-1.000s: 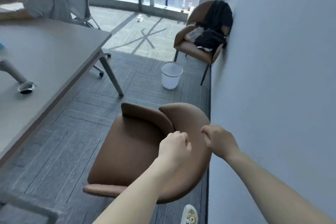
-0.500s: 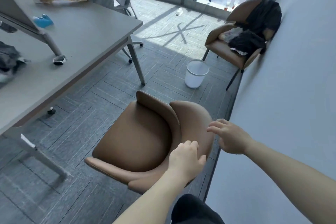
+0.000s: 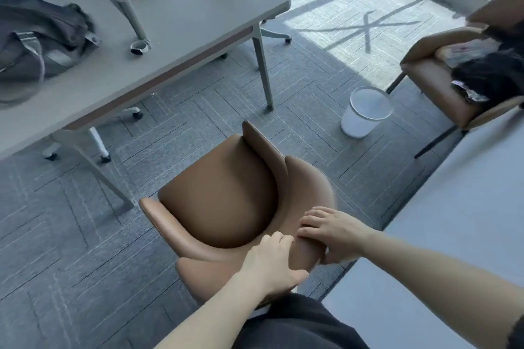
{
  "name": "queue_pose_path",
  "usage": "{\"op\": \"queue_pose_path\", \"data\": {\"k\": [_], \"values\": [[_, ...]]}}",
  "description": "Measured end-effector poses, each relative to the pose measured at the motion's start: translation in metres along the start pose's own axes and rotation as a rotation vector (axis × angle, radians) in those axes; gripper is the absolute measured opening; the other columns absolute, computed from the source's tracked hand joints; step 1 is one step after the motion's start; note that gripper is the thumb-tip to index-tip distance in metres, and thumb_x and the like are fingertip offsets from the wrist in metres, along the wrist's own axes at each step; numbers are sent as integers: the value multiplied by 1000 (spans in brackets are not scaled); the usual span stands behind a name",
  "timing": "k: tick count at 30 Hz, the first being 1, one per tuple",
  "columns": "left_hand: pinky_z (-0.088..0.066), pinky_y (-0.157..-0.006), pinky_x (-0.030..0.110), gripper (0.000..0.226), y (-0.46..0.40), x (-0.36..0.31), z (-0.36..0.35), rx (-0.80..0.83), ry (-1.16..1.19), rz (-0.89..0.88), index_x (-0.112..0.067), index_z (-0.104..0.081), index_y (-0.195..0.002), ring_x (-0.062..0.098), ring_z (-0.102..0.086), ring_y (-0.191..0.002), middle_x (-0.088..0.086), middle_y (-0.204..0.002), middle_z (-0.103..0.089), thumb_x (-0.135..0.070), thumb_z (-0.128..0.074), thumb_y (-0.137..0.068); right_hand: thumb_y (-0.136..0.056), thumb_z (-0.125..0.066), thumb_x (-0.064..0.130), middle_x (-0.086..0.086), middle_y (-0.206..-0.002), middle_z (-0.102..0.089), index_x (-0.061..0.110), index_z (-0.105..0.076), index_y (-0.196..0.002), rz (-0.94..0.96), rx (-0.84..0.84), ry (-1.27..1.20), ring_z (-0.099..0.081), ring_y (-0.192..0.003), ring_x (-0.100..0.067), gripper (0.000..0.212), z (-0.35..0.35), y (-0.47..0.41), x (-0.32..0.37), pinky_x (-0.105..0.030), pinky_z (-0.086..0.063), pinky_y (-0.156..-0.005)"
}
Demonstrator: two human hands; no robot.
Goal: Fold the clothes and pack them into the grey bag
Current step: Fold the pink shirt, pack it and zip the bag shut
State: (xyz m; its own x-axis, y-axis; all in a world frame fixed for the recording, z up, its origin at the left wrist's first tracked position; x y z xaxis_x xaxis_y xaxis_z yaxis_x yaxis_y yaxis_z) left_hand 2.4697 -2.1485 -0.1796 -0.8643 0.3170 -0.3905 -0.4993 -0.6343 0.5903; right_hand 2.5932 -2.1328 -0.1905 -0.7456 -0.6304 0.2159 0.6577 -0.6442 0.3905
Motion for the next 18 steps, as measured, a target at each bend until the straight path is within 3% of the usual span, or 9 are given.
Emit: {"op": "queue_pose_path", "data": {"k": [3,7,13,18], "values": [[-43,-94,43,78,-6,-11,-14,65,-37,63,-19,-32,-140,27,-43,-120,2,-133,-44,-57,-57,-76,-67,-46,69,7,-124,-58,30,-54,-125,51,-38,-12,-51,-119,-19,69,-2,-5,-6,-35,-31,-113],[-41,-98,44,95,-8,-5,-30,132,-46,144,-20,-4,-154,32,-39,-124,6,-144,-34,-42,-59,-79,-66,-52,63,8,-119,-59,30,-56,-122,79,-108,-55,-55,-113,-18,65,-10,-7,-8,-38,-36,-110],[-42,-92,44,96,-16,16,-11,63,-46,142,-23,-8,-154,34,-45,-116,4,-140,-40,-44,-60,-77,-60,-54,53,8,-113,-61,28,-59,-116,103,-196,-51,-59,-105,-21,61,1,-32,-12,-42,-45,-102],[-44,-94,43,93,-23,51,21,-52,-66,162,-28,-11,-154,30,-48,-118,1,-145,-41,-47,-61,-78,-64,-53,60,8,-107,-63,27,-62,-111,81,-212,-31,-59,-101,-21,57,25,-74,-18,-38,-43,-100]]}}
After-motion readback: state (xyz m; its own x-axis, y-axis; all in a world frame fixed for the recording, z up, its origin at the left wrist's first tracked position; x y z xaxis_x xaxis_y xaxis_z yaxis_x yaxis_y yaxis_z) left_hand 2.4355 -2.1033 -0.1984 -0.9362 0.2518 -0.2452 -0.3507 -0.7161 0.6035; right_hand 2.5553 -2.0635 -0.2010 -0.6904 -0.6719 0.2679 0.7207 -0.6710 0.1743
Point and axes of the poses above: each hand's wrist, its own y-axis away from the middle knuckle, its own z-axis out of the back of the hand, x = y × z, the point moved 8 cm from there along -y, towards the middle knuckle
